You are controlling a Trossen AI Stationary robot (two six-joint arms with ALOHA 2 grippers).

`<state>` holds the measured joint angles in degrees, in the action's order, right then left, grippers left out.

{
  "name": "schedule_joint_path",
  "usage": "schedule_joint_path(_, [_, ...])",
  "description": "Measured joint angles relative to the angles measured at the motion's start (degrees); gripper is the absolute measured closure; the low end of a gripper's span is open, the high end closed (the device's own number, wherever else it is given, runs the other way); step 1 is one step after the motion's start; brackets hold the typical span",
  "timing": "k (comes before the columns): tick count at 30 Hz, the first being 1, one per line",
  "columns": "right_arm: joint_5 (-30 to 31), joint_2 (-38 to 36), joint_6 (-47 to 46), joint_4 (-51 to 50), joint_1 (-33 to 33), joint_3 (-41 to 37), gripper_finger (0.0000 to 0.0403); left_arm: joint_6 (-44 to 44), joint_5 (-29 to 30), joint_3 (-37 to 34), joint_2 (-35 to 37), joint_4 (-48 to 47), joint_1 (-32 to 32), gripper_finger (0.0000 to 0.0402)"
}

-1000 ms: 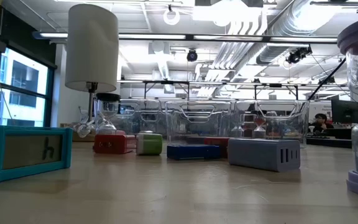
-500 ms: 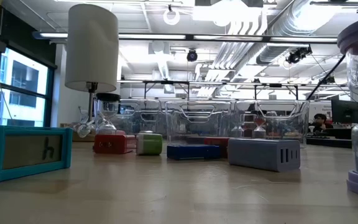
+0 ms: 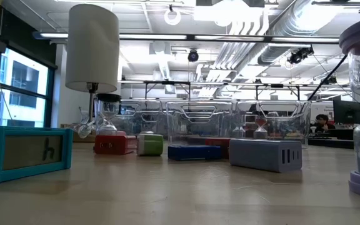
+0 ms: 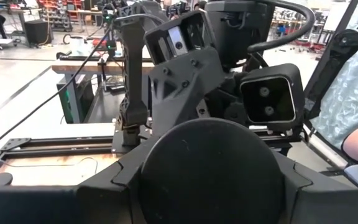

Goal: Pick & Place Office items
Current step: Put the green hourglass into the right transparent bin

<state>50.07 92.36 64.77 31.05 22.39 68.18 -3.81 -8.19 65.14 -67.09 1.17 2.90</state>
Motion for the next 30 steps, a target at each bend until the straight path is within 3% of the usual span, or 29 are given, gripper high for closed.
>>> schedule_joint_path(9, [1.6, -0.2, -0.1, 0.9, 0.1, 0.0, 0.0219, 0.0, 0.0, -0.1, 0.0, -0.3, 0.0, 0.0206])
schedule_joint_path(30, [3.7, 0.0, 0.1, 0.4, 1.4, 0.0, 0.022, 2.1, -1.0, -0.1, -0.1, -2.4, 0.0, 0.0206])
